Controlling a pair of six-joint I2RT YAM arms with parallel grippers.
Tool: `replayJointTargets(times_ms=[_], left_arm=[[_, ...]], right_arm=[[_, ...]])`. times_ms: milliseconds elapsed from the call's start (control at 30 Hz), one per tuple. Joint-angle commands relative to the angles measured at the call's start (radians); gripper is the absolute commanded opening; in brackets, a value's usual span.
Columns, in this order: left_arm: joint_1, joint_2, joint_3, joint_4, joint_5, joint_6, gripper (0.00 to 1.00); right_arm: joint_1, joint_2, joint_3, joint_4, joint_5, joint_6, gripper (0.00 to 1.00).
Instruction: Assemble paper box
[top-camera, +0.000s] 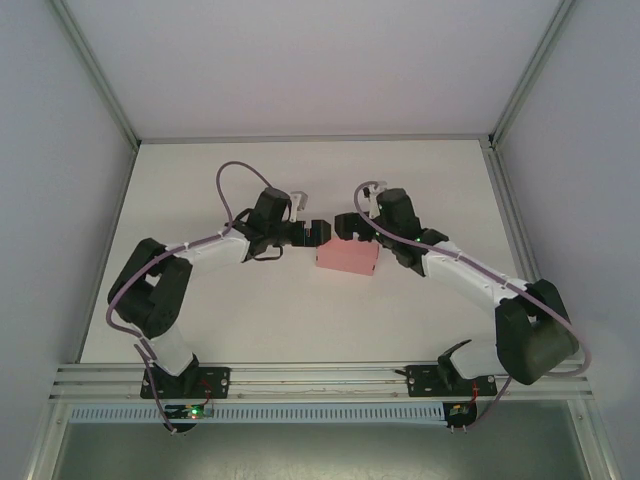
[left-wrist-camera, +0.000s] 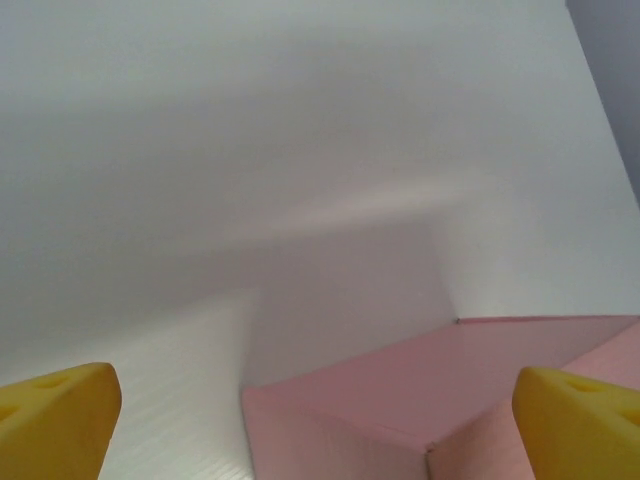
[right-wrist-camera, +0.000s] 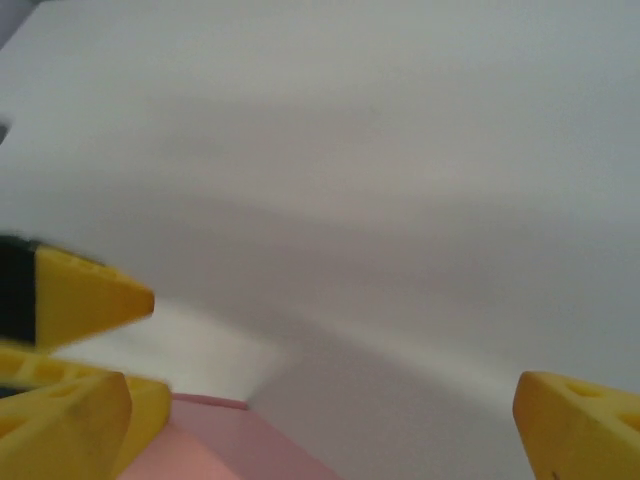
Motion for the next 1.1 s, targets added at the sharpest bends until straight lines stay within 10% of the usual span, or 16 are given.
replayJointTargets(times_ms=[0, 200, 500, 667, 900, 1067], left_arm=[[0.042, -0.113, 0.085, -0.186, -0.188, 0.042, 1.00], [0.183, -0.271, 0.040, -0.405, -0.547, -0.021, 1.00], [0.288, -0.494, -0.176, -0.429, -0.650, -0.049, 1.00], [0.290, -0.523, -0.179, -0.440, -0.654, -0.037, 1.00], [0.290, -0.562, -0.199, -0.432, -0.657, -0.043, 1.00], [0.291, -0.602, -0.222, -0.437, -0.687, -0.037, 1.00]], right_arm=[[-0.005, -0.007, 0.112, -0.238, -0.218, -0.454, 0.98], [0.076, 0.085, 0.253, -0.583, -0.164, -1.033, 0.98], [0.157, 0.341, 0.432, -0.716, 0.200, -1.068, 0.97], [0.192, 0.404, 0.460, -0.721, 0.331, -1.052, 0.77], [0.308, 0.340, 0.306, -0.335, 0.606, -1.131, 0.38], [0.423, 0.352, 0.118, 0.036, 0.823, -1.328, 0.35]])
